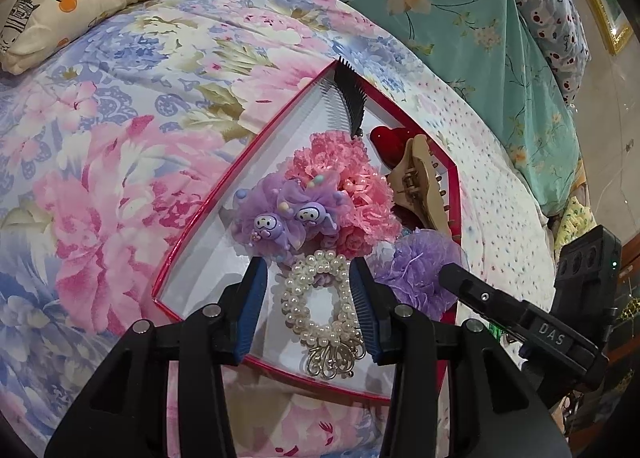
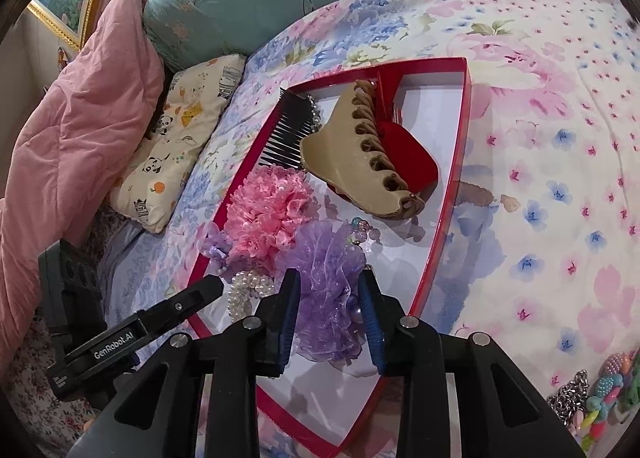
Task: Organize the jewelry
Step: 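Open the left tool to release the brooch while the right tool releases the scrunchie in the tray, then move both tools back to the green bracelet and black watch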
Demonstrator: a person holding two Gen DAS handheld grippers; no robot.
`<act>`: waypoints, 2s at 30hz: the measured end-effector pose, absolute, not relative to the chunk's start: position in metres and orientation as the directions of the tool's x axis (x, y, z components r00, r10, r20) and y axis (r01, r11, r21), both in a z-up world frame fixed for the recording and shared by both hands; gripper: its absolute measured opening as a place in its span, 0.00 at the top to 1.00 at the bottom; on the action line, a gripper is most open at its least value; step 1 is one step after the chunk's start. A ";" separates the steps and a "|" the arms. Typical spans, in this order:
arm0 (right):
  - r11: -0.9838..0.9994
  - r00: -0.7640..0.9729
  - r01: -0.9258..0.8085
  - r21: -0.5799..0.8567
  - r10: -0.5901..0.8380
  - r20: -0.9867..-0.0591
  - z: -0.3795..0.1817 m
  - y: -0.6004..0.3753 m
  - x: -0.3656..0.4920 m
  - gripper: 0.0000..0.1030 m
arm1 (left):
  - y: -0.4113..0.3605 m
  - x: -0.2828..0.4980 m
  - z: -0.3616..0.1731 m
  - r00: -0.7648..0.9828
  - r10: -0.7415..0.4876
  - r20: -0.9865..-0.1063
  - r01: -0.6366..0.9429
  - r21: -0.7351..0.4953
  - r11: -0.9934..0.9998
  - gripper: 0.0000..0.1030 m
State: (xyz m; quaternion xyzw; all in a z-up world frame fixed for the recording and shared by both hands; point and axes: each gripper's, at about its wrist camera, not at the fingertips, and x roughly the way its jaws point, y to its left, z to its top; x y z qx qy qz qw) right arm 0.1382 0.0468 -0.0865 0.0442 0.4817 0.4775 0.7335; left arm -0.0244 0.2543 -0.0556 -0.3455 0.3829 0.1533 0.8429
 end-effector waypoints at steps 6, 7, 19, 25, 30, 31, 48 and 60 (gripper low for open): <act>0.537 0.094 -0.657 0.529 0.755 -0.649 -0.079 0.040 0.137 0.61 | 0.256 -0.024 -0.058 0.644 -0.006 -0.765 -0.540 -0.460 0.705 0.61; 0.534 0.092 -0.656 0.533 0.758 -0.646 -0.078 0.039 0.137 0.61 | 0.256 -0.024 -0.058 0.644 -0.005 -0.765 -0.540 -0.459 0.706 0.61; 0.541 0.143 -0.631 0.555 0.785 -0.603 -0.054 -0.033 0.129 0.53 | 0.225 -0.030 -0.035 0.669 -0.017 -0.743 -0.490 -0.458 0.742 0.53; 0.604 0.233 -0.585 0.542 0.765 -0.600 -0.046 -0.092 0.137 0.51 | 0.196 -0.028 -0.015 0.688 -0.054 -0.724 -0.431 -0.467 0.772 0.53; 0.671 0.320 -0.536 0.512 0.723 -0.612 -0.044 -0.141 0.145 0.48 | 0.163 -0.023 -0.003 0.692 -0.090 -0.716 -0.370 -0.460 0.807 0.41; 0.680 0.330 -0.526 0.511 0.717 -0.614 -0.046 -0.149 0.146 0.48 | 0.157 -0.021 -0.002 0.690 -0.096 -0.717 -0.360 -0.455 0.815 0.41; 0.768 0.414 -0.452 0.454 0.631 -0.656 -0.072 -0.205 0.154 0.48 | 0.081 0.010 -0.024 0.604 -0.205 -0.770 -0.259 -0.433 0.863 0.41; 0.799 0.401 -0.460 0.387 0.576 -0.713 -0.098 -0.176 0.188 0.49 | 0.071 0.033 -0.044 0.551 -0.240 -0.799 -0.245 -0.431 0.869 0.41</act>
